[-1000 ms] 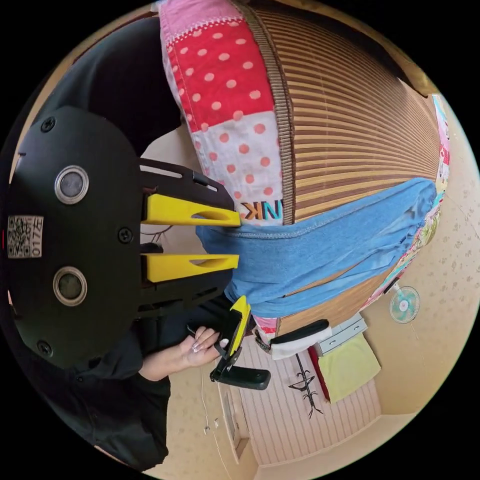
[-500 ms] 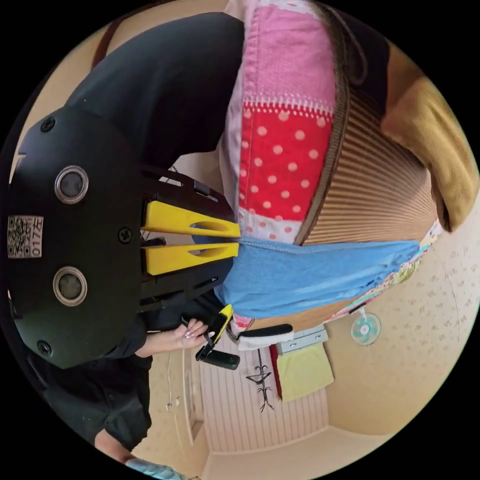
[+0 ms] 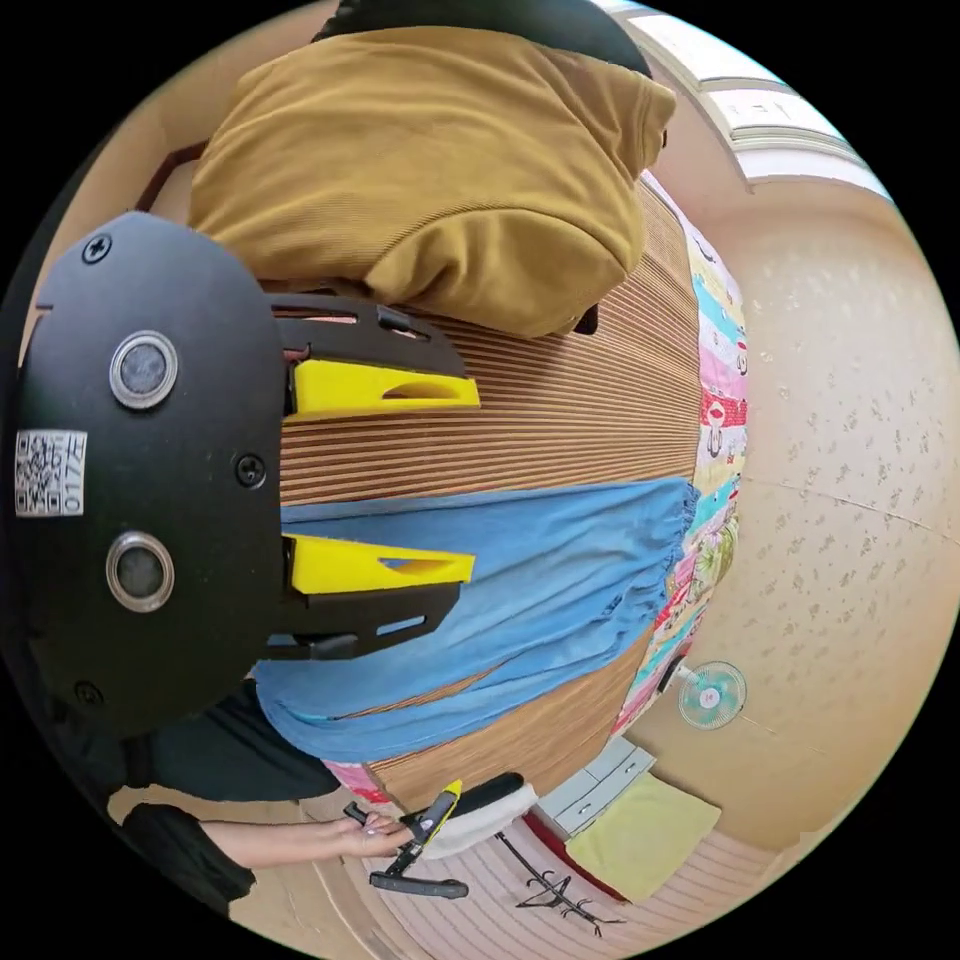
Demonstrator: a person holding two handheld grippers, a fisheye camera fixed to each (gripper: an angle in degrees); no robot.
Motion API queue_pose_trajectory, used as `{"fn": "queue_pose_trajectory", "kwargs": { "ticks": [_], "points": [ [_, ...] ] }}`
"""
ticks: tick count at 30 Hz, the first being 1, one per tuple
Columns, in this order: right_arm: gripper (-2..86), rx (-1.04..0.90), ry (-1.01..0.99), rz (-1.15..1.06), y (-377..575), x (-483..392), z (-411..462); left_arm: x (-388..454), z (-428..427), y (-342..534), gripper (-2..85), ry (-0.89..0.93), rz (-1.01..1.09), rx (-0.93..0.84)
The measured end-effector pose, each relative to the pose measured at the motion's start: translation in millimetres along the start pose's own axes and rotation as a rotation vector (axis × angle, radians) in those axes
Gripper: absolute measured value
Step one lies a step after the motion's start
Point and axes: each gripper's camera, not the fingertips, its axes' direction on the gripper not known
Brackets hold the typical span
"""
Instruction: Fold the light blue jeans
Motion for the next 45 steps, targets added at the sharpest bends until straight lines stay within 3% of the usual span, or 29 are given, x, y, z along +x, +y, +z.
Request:
{"fn": "queue_pose_trajectory", "kwargs": {
  "ticks": [5,11,45],
  "points": [
    [18.4,-0.041,0.01,0.116,-42.1,10.6,38.5,-1.7,53.7,-24.2,21.6,-0.101,-0.097,-0.021],
    [20.7,-0.06,0.203,0.029,-61.3,-17.3,69.8,14.8,82.9,-34.1,23.5,-0.194,-0.101,-0.06],
    [21.0,-0.056,0.209,0.034,-57.6,-18.3,39.6,37.8,88.0,-28.7,23.7,-0.188,-0.106,-0.068]
  ]
}}
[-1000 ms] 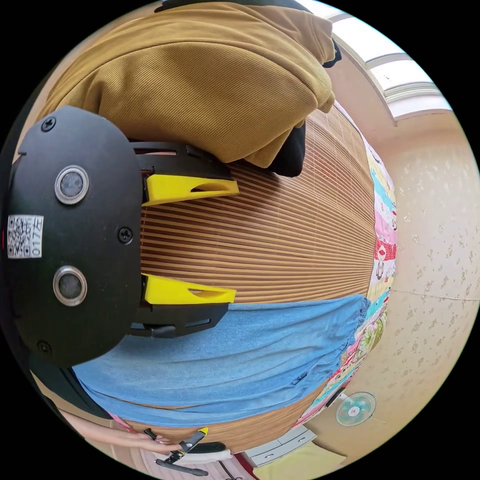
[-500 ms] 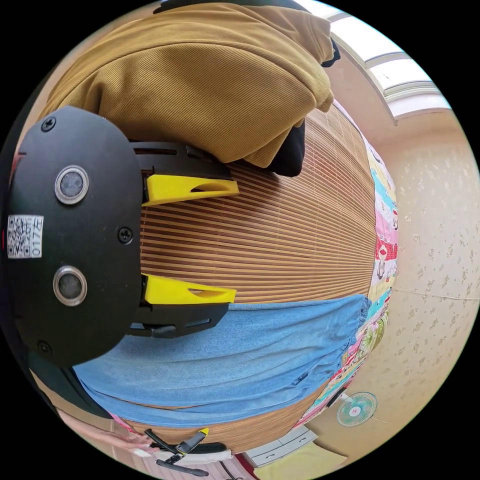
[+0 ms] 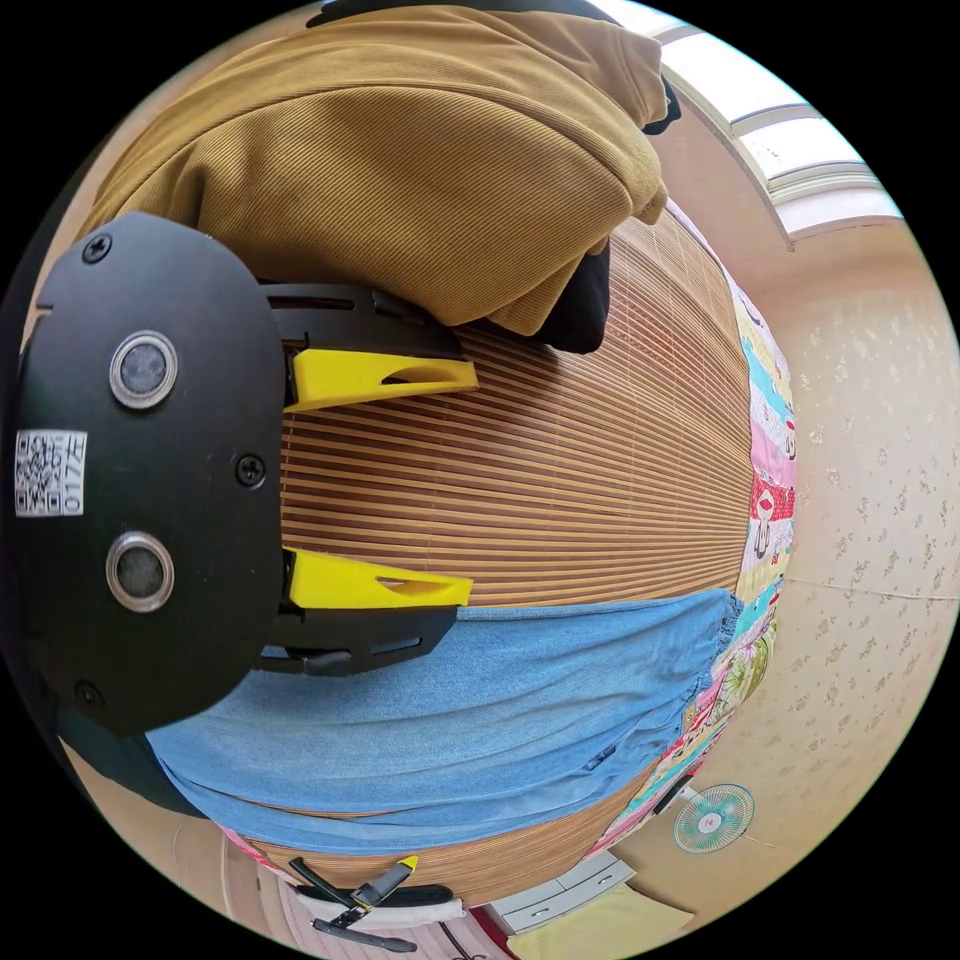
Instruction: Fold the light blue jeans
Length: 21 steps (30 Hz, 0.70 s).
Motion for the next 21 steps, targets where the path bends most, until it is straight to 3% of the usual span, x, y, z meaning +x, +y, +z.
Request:
{"fn": "queue_pose_trajectory", "kwargs": {
  "ticks": [21],
  "points": [
    [21.0,0.0,0.004,0.001,0.5,17.6,-14.0,-6.1,0.1,-9.1,23.7,-0.002,0.0,0.001]
  ]
}}
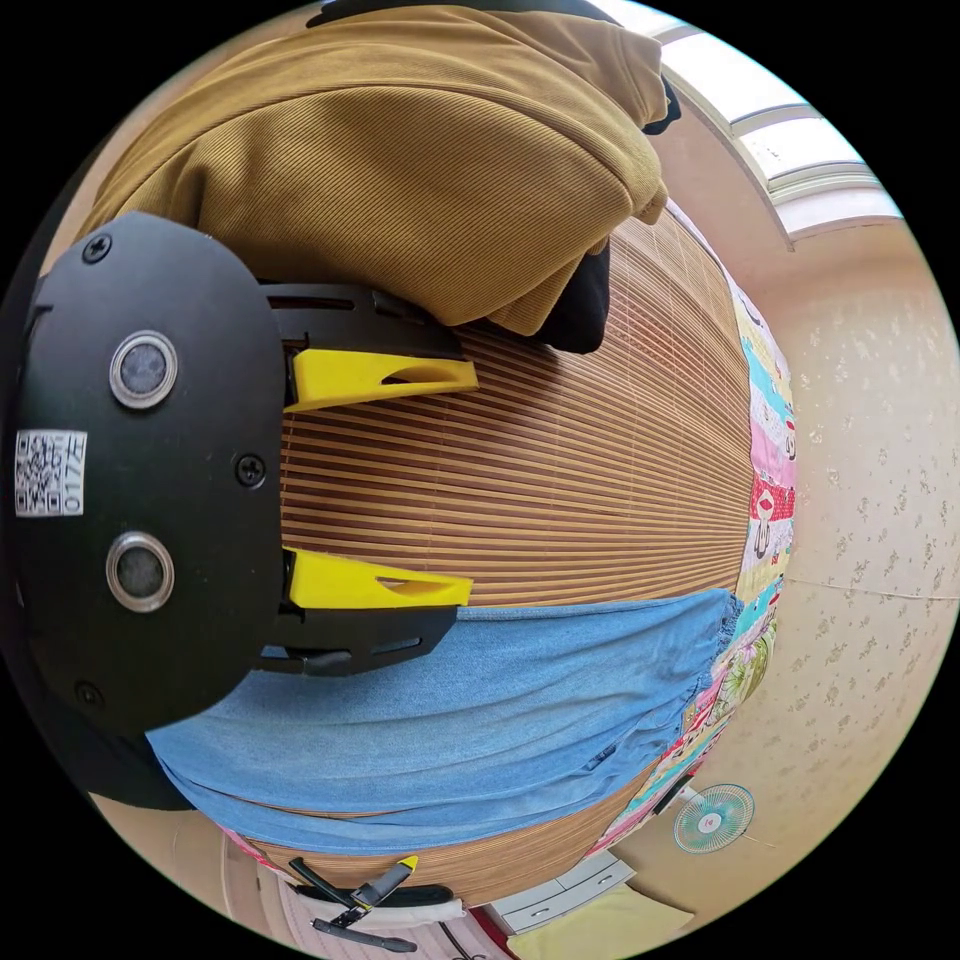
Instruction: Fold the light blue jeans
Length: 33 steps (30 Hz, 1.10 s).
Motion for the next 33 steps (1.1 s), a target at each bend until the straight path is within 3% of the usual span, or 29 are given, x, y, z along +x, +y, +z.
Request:
{"fn": "queue_pose_trajectory", "kwargs": {
  "ticks": [33],
  "points": [
    [21.0,0.0,0.002,0.004,-3.6,0.4,-0.8,4.2,12.8,-14.3,23.7,0.0,-0.001,0.001]
  ]
}}
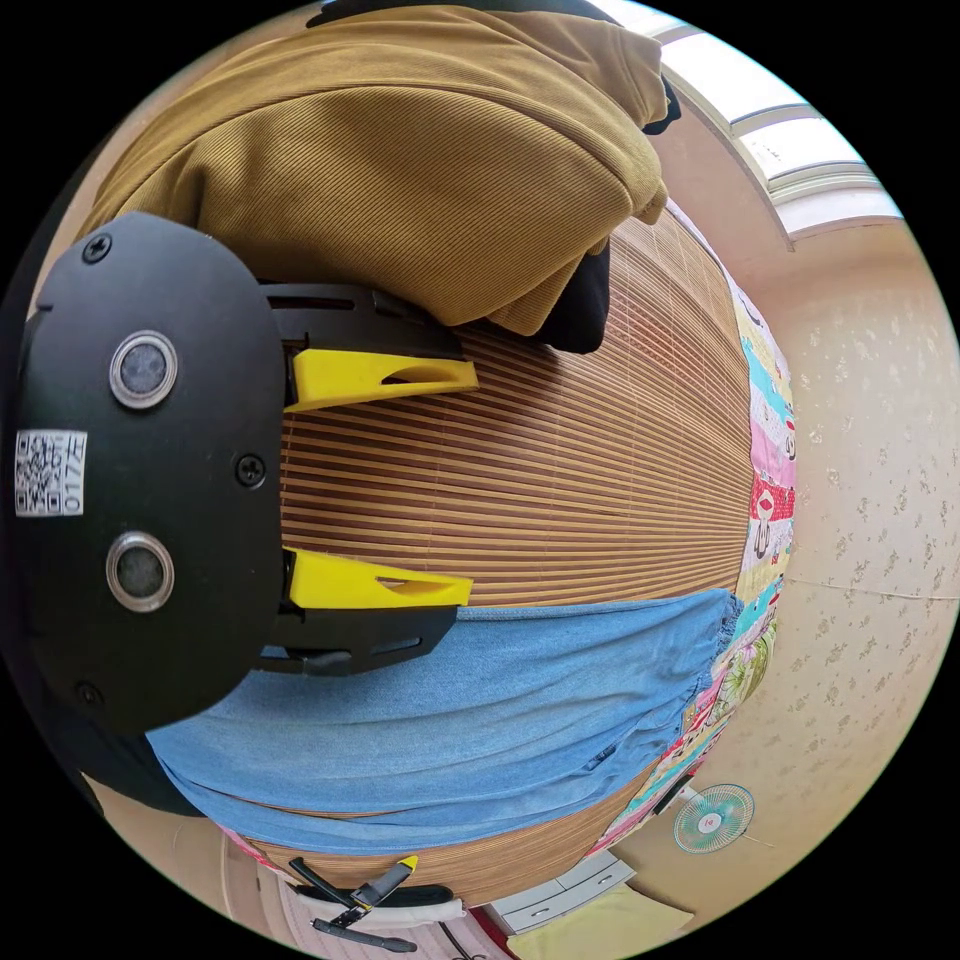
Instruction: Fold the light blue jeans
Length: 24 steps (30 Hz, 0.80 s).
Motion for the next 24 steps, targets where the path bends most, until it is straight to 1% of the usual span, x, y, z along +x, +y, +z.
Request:
{"fn": "queue_pose_trajectory", "kwargs": {
  "ticks": [24],
  "points": [
    [21.0,0.001,-0.002,0.004,-5.6,-23.0,13.0,20.8,22.8,-3.1,23.7,0.003,-0.002,0.001]
  ]
}}
